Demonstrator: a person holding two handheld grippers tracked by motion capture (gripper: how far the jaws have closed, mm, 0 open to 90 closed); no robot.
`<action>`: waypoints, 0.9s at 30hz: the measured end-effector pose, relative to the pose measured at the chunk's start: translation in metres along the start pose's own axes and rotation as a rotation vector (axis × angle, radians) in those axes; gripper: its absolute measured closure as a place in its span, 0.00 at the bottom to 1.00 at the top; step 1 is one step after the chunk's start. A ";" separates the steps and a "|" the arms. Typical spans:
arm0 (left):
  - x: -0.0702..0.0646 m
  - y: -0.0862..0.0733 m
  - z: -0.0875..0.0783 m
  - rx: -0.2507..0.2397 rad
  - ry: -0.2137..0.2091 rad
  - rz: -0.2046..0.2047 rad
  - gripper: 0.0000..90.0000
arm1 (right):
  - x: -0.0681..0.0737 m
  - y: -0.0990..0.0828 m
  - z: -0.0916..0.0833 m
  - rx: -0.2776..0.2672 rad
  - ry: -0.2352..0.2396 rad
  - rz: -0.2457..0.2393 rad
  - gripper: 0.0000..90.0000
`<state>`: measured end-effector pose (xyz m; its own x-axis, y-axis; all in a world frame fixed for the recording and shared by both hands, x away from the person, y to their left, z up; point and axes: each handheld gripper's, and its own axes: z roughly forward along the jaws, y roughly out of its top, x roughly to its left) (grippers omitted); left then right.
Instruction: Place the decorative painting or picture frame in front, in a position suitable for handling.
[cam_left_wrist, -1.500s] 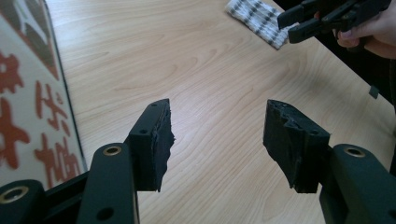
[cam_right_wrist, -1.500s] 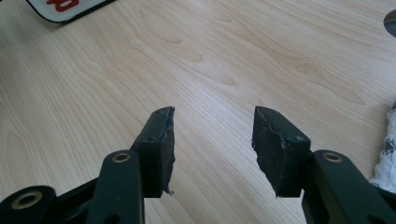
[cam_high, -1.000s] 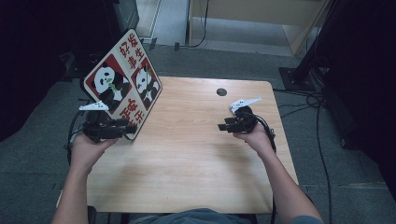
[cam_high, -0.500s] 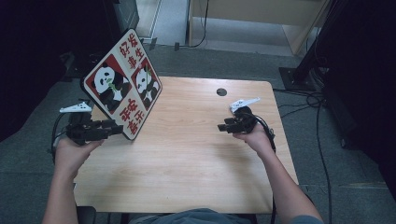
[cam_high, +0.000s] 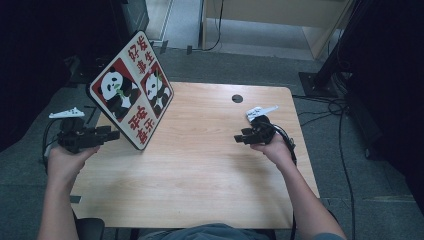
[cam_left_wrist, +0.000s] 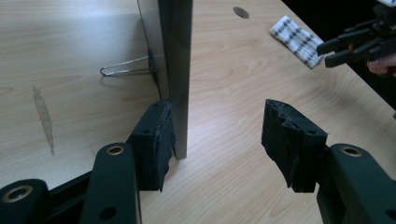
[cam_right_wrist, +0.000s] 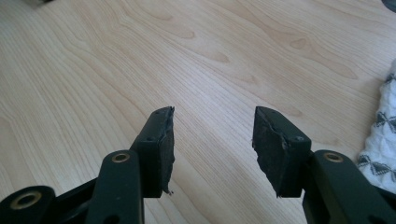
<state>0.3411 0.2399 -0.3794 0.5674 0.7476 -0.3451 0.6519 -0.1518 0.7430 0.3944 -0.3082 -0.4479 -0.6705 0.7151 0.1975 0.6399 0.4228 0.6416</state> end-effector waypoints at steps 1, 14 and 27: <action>0.001 0.002 0.001 0.000 0.004 -0.003 0.48 | 0.001 -0.001 -0.001 -0.006 -0.005 0.001 0.55; 0.012 0.027 0.002 -0.018 0.023 -0.015 0.49 | 0.008 -0.007 -0.012 -0.077 0.006 -0.033 0.54; 0.014 0.065 -0.010 -0.007 0.050 -0.017 0.48 | 0.005 -0.006 -0.009 -0.067 0.008 -0.033 0.54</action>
<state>0.3863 0.2469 -0.3307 0.5305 0.7815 -0.3283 0.6575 -0.1349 0.7413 0.3838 -0.3120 -0.4439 -0.6944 0.6964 0.1812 0.5909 0.4080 0.6959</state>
